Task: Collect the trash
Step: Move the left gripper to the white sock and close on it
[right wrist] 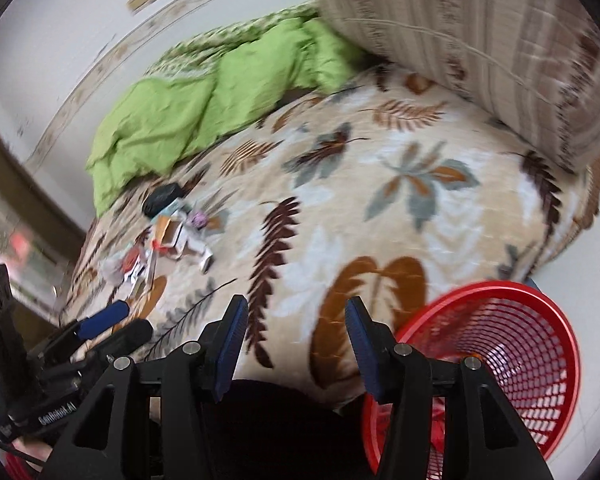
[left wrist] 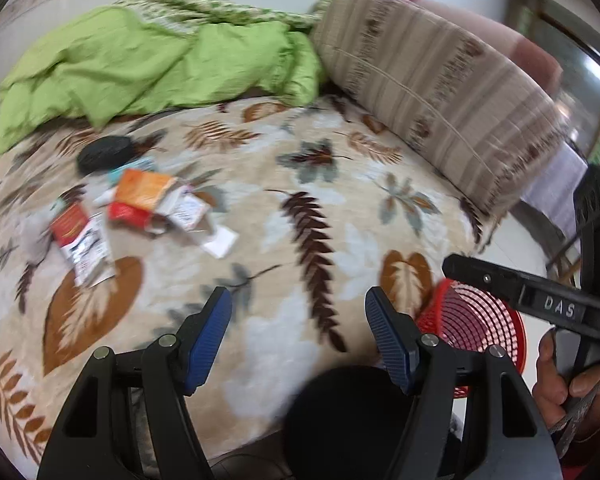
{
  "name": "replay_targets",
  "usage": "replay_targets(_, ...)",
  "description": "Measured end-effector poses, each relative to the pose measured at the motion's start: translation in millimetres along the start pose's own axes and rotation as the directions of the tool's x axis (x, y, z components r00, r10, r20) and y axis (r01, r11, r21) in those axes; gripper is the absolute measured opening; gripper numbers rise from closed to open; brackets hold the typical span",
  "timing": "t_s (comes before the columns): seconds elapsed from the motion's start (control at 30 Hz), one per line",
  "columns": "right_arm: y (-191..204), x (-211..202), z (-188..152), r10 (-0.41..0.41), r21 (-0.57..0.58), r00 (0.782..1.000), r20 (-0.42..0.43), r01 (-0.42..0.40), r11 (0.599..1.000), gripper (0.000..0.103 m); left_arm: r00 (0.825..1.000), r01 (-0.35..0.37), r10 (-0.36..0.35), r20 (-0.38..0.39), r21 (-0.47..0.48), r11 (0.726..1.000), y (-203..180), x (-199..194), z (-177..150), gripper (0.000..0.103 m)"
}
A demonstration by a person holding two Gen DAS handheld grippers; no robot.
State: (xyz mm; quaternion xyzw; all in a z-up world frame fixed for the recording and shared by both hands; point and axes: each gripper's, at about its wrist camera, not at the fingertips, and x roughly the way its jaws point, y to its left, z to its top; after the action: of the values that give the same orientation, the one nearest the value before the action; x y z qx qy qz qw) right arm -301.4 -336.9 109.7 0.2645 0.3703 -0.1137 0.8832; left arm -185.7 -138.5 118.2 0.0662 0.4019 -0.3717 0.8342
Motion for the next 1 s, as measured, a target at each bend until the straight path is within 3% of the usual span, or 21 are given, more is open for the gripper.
replay_targets(0.43, 75, 33, 7, 0.063, -0.202, 0.996, -0.07, -0.076, 0.977, 0.056, 0.988, -0.134, 0.145, 0.047, -0.19, 0.973, 98, -33, -8, 0.068)
replay_targets(0.8, 120, 47, 5, 0.107, -0.292, 0.988, -0.109, -0.135, 0.947, 0.058, 0.943, -0.293, 0.329, 0.043, -0.357, 0.887, 201, -47, -3, 0.074)
replay_targets(1.0, 133, 54, 9, 0.115, -0.317, 0.987, -0.116, -0.146, 0.937, 0.06, 0.921, -0.353, 0.388, 0.02, -0.372, 0.859, 245, -27, 14, 0.077)
